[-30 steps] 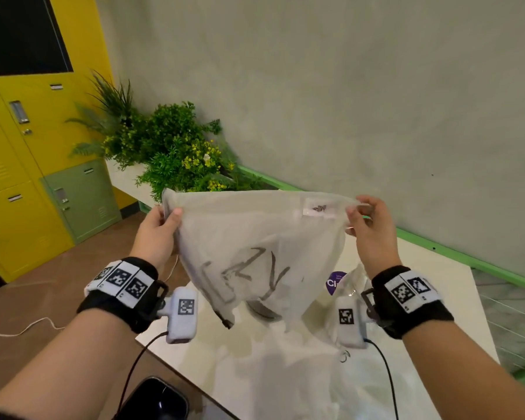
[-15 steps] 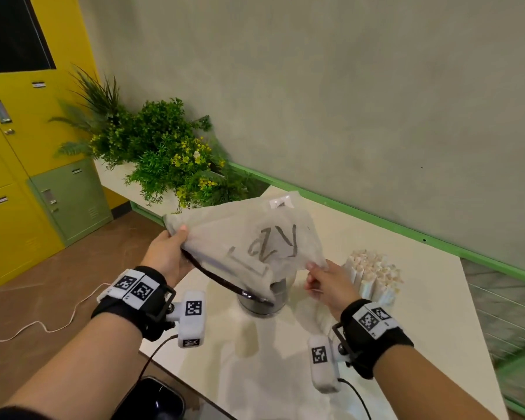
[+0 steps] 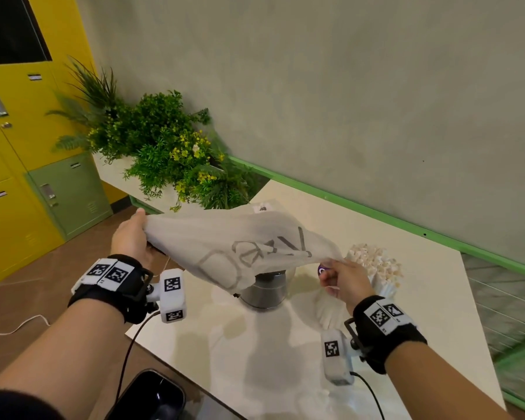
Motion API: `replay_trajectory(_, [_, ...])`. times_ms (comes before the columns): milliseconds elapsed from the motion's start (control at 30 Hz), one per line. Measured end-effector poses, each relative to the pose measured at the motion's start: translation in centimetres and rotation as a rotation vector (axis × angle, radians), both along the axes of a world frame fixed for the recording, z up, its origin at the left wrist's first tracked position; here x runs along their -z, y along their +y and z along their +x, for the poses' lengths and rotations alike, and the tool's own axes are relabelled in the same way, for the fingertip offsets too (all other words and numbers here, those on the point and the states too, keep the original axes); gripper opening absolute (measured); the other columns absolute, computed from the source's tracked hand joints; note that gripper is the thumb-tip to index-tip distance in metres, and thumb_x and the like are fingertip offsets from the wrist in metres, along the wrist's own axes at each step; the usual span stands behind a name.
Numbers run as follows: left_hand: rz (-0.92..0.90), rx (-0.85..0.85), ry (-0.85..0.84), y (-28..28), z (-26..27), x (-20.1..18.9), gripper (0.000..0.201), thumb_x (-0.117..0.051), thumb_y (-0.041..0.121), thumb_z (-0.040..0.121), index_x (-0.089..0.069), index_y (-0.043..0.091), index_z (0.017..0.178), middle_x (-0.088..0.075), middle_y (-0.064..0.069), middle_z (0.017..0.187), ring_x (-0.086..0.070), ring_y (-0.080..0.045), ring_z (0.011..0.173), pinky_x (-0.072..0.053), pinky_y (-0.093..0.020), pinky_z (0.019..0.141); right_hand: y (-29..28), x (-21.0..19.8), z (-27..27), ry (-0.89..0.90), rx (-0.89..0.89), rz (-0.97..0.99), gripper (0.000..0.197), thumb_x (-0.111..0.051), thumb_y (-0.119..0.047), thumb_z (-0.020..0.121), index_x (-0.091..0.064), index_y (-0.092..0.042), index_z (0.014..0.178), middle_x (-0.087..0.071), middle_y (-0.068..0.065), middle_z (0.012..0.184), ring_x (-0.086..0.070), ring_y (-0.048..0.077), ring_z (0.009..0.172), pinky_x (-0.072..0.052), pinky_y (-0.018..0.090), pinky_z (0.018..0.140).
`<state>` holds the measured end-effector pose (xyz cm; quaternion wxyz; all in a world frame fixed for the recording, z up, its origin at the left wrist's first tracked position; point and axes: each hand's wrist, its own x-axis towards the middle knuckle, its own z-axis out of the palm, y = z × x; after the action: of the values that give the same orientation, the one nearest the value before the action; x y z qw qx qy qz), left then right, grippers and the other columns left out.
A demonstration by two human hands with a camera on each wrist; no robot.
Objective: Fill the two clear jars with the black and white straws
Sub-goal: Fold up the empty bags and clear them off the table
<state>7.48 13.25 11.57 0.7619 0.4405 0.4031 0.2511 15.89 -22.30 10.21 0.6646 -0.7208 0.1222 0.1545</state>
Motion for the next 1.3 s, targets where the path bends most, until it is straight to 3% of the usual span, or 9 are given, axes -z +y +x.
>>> replay_trajectory(133, [-0.052,-0.023,0.062,0.6,0.3,0.2,0.073,-0.055,0.070,0.069,-0.057,0.017,0.120,-0.069,-0.007,0.105,-0.067,-0.031,0.093,-0.051,-0.052,0.087,-0.3,-0.3,-0.1,-0.005,-0.045,0.032,0.012,-0.054,-0.016,0.094,-0.058,-0.011,0.103,-0.063,0.007,0.081,-0.059,0.017,0.063,-0.047,0.027,0.056])
replay_trajectory(233, [-0.068,-0.053,0.028,0.6,0.3,0.3,0.050,-0.049,0.049,0.083,-0.054,0.016,0.119,-0.063,-0.004,0.100,-0.061,-0.025,0.089,-0.050,-0.039,0.081,-0.8,-0.6,-0.2,0.007,-0.112,0.124,0.025,-0.057,-0.028,0.093,-0.053,-0.022,0.116,-0.061,0.005,0.110,-0.062,0.023,0.086,-0.055,0.036,0.072])
replay_trajectory(333, [-0.068,0.037,0.050,0.1,0.3,0.6,0.031,-0.052,0.036,0.078,-0.056,0.016,0.101,-0.059,-0.008,0.094,-0.057,-0.026,0.086,-0.046,-0.039,0.074,-0.7,-0.6,-0.1,0.031,-0.107,0.217,0.029,-0.057,-0.040,0.093,-0.057,-0.019,0.113,-0.063,0.004,0.108,-0.063,0.025,0.087,-0.054,0.034,0.068])
replay_trajectory(600, [0.079,-0.048,0.004,-0.5,-0.8,-1.0,0.032,-0.045,0.036,0.099,-0.055,0.008,0.110,-0.053,-0.020,0.133,-0.052,-0.032,0.123,-0.055,-0.033,0.083,0.0,-0.3,0.3,-0.169,0.055,0.291,0.010,-0.051,-0.003,0.096,-0.050,-0.005,0.087,-0.059,0.013,0.085,-0.058,0.019,0.071,-0.055,0.020,0.058])
replay_trajectory(700, [-0.161,0.086,-0.145,-3.0,-2.0,0.0,0.056,-0.042,0.059,0.093,-0.043,0.017,0.130,-0.056,-0.007,0.130,-0.056,-0.027,0.119,-0.053,-0.041,0.082,0.9,-0.3,0.1,-0.136,0.129,0.406,0.011,-0.049,-0.003,0.097,-0.048,-0.006,0.087,-0.059,0.012,0.089,-0.062,0.021,0.077,-0.059,0.024,0.065])
replay_trajectory(833, [-0.182,0.543,0.062,-8.4,-2.8,5.2,0.089,-0.031,0.086,0.073,-0.042,0.027,0.139,-0.053,-0.002,0.135,-0.050,-0.026,0.122,-0.040,-0.054,0.097,2.8,0.0,-0.6,-0.063,0.209,0.561,0.003,-0.046,-0.004,0.098,-0.049,-0.003,0.099,-0.061,0.016,0.103,-0.065,0.026,0.086,-0.060,0.029,0.069])
replay_trajectory(933, [-0.255,0.718,0.021,-11.9,-2.6,6.4,0.060,-0.042,0.070,0.084,-0.058,0.024,0.119,-0.067,-0.001,0.110,-0.063,-0.023,0.105,-0.048,-0.049,0.093,4.0,0.6,-1.3,-0.057,0.209,0.563,0.012,-0.045,-0.007,0.100,-0.049,-0.002,0.110,-0.061,0.016,0.107,-0.065,0.028,0.093,-0.060,0.031,0.074])
replay_trajectory(1067, [-0.189,0.512,0.005,-11.1,-2.1,6.6,0.011,-0.054,0.025,0.095,-0.056,0.015,0.099,-0.058,-0.006,0.083,-0.058,-0.018,0.072,-0.051,-0.040,0.084,2.8,0.7,-1.2,-0.119,0.208,0.393,0.004,-0.047,-0.009,0.099,-0.050,-0.006,0.098,-0.059,0.010,0.090,-0.057,0.018,0.073,-0.054,0.021,0.059])
replay_trajectory(1300, [-0.106,0.252,0.012,-4.6,-4.1,8.2,0.011,-0.058,0.013,0.093,-0.057,0.006,0.084,-0.067,-0.007,0.075,-0.057,-0.016,0.078,-0.053,-0.025,0.062,-1.5,1.2,-1.4,-0.161,-0.003,0.058,0.013,-0.054,0.001,0.092,-0.052,-0.010,0.086,-0.055,0.006,0.083,-0.053,0.015,0.072,-0.046,0.024,0.064])
